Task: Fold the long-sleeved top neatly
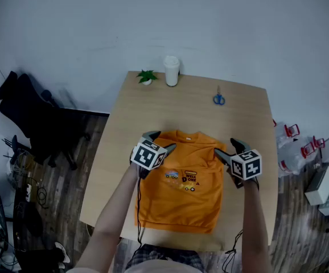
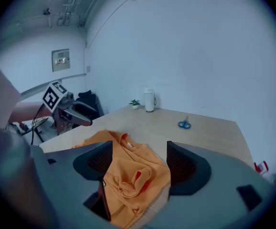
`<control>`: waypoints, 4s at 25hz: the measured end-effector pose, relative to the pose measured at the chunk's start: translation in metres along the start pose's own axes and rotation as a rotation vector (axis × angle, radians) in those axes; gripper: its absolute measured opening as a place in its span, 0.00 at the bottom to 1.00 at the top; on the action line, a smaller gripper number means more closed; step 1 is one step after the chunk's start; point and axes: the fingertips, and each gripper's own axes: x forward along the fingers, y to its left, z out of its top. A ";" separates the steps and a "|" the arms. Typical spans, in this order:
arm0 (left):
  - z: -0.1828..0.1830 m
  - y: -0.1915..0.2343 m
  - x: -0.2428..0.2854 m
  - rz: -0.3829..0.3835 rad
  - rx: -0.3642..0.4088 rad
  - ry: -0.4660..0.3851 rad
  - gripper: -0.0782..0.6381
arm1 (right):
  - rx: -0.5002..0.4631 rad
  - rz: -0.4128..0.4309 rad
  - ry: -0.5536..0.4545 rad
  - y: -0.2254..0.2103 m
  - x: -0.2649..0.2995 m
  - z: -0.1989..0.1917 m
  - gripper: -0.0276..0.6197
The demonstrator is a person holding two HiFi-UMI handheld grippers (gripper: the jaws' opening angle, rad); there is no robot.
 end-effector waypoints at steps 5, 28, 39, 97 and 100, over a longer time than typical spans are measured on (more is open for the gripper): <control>-0.021 0.019 0.025 -0.115 0.126 0.179 0.57 | -0.187 0.139 0.173 0.004 0.040 -0.009 0.60; -0.100 0.053 0.111 -0.272 0.327 0.580 0.56 | -0.507 0.286 0.652 -0.024 0.129 -0.092 0.51; -0.103 0.040 0.108 -0.344 0.253 0.561 0.37 | -0.344 0.342 0.642 -0.019 0.127 -0.099 0.35; -0.122 -0.113 -0.112 -0.056 0.628 0.165 0.16 | -0.712 0.198 0.256 0.158 -0.073 -0.107 0.12; -0.135 -0.125 -0.121 -0.069 0.643 0.164 0.16 | -0.724 0.205 0.252 0.170 -0.081 -0.121 0.12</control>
